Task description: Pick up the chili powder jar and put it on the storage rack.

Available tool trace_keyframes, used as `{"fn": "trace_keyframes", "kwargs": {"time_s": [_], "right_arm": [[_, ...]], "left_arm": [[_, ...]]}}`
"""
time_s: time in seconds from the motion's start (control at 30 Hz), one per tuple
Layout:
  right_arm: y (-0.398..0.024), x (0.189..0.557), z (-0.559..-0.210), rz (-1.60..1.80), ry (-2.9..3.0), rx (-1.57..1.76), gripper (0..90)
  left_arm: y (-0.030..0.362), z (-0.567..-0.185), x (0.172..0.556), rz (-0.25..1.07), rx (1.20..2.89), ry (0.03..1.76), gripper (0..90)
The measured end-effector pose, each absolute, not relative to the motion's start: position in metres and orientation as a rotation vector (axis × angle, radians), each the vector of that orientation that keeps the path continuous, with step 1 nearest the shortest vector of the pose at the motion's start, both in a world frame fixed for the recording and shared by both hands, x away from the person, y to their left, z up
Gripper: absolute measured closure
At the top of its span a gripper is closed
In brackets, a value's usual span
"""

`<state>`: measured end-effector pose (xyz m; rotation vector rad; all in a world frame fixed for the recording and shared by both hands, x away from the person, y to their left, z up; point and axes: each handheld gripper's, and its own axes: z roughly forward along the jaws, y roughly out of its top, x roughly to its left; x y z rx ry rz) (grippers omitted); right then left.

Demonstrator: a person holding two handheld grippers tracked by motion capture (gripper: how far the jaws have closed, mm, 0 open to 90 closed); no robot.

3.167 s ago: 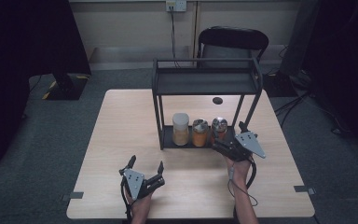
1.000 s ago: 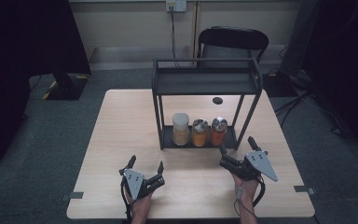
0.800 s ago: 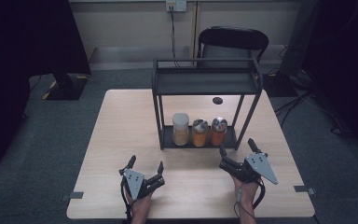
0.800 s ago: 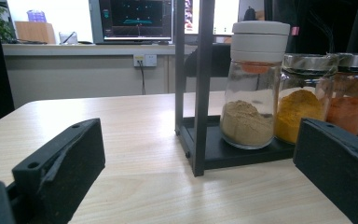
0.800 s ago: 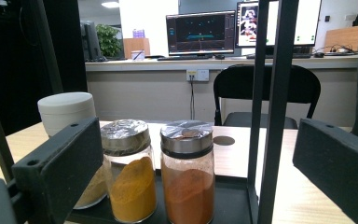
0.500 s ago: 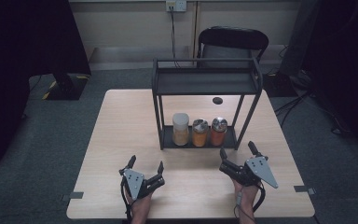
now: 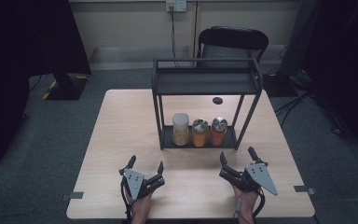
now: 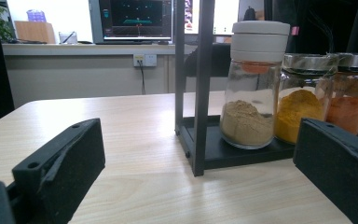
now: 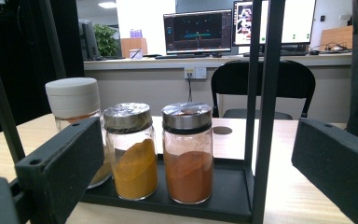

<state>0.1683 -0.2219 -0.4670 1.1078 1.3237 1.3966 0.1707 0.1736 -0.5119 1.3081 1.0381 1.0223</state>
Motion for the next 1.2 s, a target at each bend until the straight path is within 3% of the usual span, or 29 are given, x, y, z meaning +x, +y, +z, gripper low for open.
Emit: {"fn": "trace_keyframes", "kwargs": {"time_s": [1.2], "right_arm": [[-0.222,0.154,-0.499,1.343,1.364,1.163,1.6]], "left_arm": [[0.174,-0.512,0.171,1.022,1.309,1.037,1.5]]}}
